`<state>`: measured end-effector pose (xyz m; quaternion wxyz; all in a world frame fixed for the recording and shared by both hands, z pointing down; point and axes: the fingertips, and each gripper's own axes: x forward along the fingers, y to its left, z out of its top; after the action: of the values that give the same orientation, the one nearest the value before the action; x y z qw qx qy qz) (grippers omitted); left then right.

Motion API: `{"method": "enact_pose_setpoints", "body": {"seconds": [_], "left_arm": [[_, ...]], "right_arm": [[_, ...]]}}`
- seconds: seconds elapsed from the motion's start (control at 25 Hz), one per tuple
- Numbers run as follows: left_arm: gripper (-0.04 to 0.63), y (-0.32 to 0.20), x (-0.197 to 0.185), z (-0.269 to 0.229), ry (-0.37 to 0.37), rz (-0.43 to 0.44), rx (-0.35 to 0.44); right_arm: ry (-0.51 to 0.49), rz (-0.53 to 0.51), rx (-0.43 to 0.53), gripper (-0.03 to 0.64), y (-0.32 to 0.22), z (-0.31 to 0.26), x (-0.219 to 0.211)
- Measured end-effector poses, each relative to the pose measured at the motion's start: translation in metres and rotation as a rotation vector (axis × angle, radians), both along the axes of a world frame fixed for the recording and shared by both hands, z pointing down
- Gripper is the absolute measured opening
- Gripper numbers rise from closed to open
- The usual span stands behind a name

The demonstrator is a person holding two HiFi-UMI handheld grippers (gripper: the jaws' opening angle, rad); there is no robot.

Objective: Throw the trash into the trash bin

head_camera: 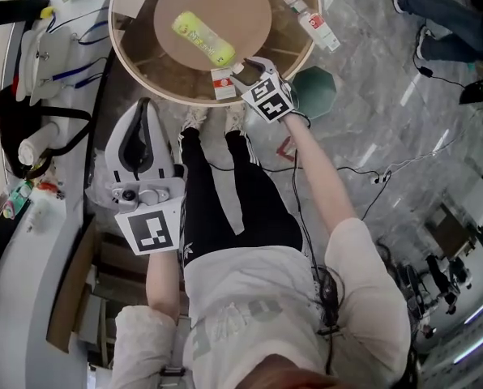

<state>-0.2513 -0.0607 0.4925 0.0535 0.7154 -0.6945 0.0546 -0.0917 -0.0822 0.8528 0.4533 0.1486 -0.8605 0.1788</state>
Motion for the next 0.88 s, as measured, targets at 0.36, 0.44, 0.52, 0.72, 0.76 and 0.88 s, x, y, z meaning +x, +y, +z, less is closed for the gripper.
{"method": "enact_pose_setpoints", "body": {"seconds": [0.36, 0.44, 0.52, 0.72, 0.76, 0.88], "left_arm": [[0.012, -0.009, -0.014, -0.014, -0.012, -0.001, 0.007], [0.012, -0.013, -0.016, -0.03, -0.011, -0.002, 0.024], [0.012, -0.014, -0.017, -0.047, -0.011, 0.001, 0.039], [0.012, -0.032, -0.02, -0.108, -0.026, 0.03, 0.158], [0.012, -0.034, -0.02, -0.122, -0.02, 0.04, 0.189], [0.012, -0.032, -0.009, -0.152, 0.009, 0.082, 0.238]], "right_arm": [[0.011, 0.036, 0.042, 0.132, -0.025, -0.024, -0.005], [-0.005, 0.083, 0.051, 0.132, -0.035, -0.047, -0.005], [-0.017, 0.125, 0.067, 0.132, -0.041, -0.074, -0.005], [-0.041, 0.168, 0.187, 0.13, -0.072, -0.148, -0.014], [-0.046, 0.179, 0.206, 0.13, -0.074, -0.165, -0.015], [-0.097, 0.23, 0.265, 0.13, -0.071, -0.224, -0.015]]}}
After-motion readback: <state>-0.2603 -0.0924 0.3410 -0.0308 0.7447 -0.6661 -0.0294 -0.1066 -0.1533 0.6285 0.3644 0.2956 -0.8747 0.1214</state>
